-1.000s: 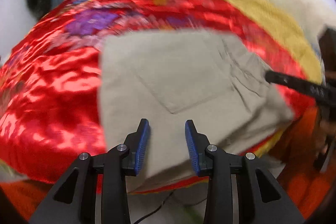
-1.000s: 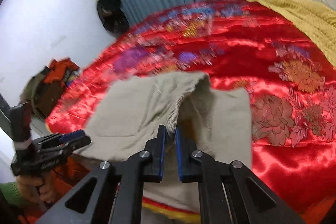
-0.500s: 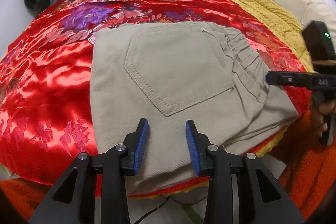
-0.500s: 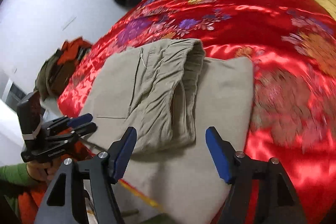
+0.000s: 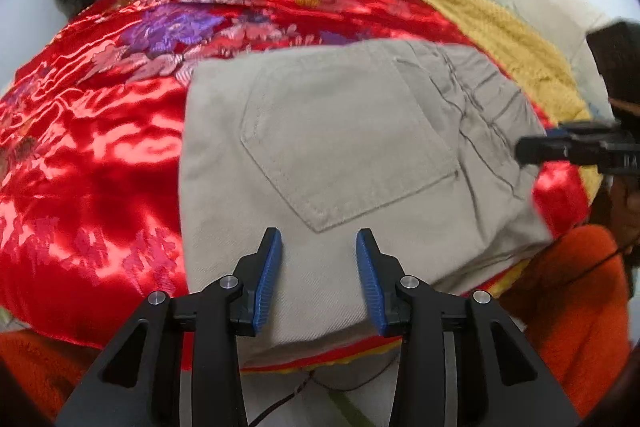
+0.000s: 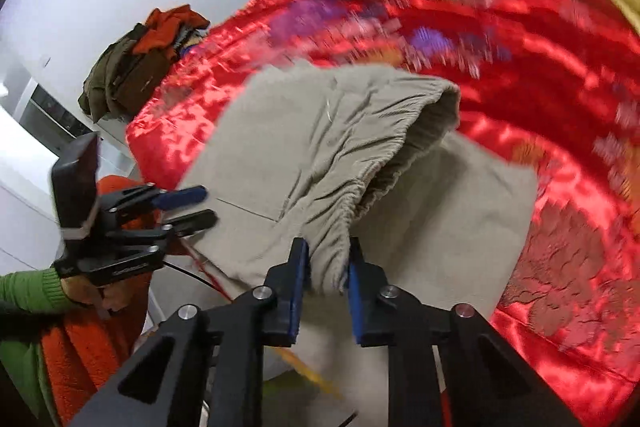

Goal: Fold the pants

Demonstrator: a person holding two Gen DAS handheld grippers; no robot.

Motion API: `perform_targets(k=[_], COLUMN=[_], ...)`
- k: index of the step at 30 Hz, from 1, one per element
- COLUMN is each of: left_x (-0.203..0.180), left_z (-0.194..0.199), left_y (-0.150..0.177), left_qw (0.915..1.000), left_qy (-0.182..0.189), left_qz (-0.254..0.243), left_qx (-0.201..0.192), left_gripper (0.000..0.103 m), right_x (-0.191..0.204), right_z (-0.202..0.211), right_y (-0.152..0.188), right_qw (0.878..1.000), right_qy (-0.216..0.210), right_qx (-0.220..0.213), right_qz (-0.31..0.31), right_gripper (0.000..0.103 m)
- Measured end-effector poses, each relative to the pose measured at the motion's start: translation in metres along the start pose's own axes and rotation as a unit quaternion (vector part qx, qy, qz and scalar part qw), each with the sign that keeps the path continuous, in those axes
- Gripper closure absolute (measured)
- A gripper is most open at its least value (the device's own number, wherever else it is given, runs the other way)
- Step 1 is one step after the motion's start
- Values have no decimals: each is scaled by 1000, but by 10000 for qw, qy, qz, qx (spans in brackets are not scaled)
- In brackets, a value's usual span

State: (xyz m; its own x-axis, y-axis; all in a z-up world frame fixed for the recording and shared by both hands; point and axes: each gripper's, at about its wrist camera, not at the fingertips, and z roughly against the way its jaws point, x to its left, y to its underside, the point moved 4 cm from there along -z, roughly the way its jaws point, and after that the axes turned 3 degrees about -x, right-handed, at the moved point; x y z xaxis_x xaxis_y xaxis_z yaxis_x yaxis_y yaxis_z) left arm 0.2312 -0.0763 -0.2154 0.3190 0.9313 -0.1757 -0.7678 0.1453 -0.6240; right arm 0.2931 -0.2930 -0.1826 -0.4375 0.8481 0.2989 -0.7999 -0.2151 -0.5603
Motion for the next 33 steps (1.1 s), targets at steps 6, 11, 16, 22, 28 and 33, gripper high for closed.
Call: perform_targets(k=[6, 11, 16, 22, 28, 33], left_x=[-13, -26, -38, -26, -4, -17], left_z=[43, 7, -22, 14, -29, -28], left_y=[-23, -7, 15, -22, -12, -4], left_qw=[9981, 9981, 9860, 9980, 9963, 9893], left_qy=[187, -18, -549, -53, -426, -811], left_qz=[-81, -622, -1490, -630, -439, -1044], left_qx=[-580, 19, 503, -7, 606, 622], left_gripper=[58, 58, 61, 39, 41, 38], right_x=[-10, -45, -51, -30, -32, -78], right_z=[66, 35, 10, 74, 42, -12], right_y=[14, 69, 81, 33, 5, 37], right_qw=[9970, 9909, 9877, 9896, 9894, 9851], right_qy=[-92, 395, 428, 1115, 810, 1052], right_qx=[-478, 84, 196, -655, -1106, -370], right_qz=[-600, -1282, -1492, -628, -472, -1310], right_gripper=[93, 93, 81, 67, 67, 73])
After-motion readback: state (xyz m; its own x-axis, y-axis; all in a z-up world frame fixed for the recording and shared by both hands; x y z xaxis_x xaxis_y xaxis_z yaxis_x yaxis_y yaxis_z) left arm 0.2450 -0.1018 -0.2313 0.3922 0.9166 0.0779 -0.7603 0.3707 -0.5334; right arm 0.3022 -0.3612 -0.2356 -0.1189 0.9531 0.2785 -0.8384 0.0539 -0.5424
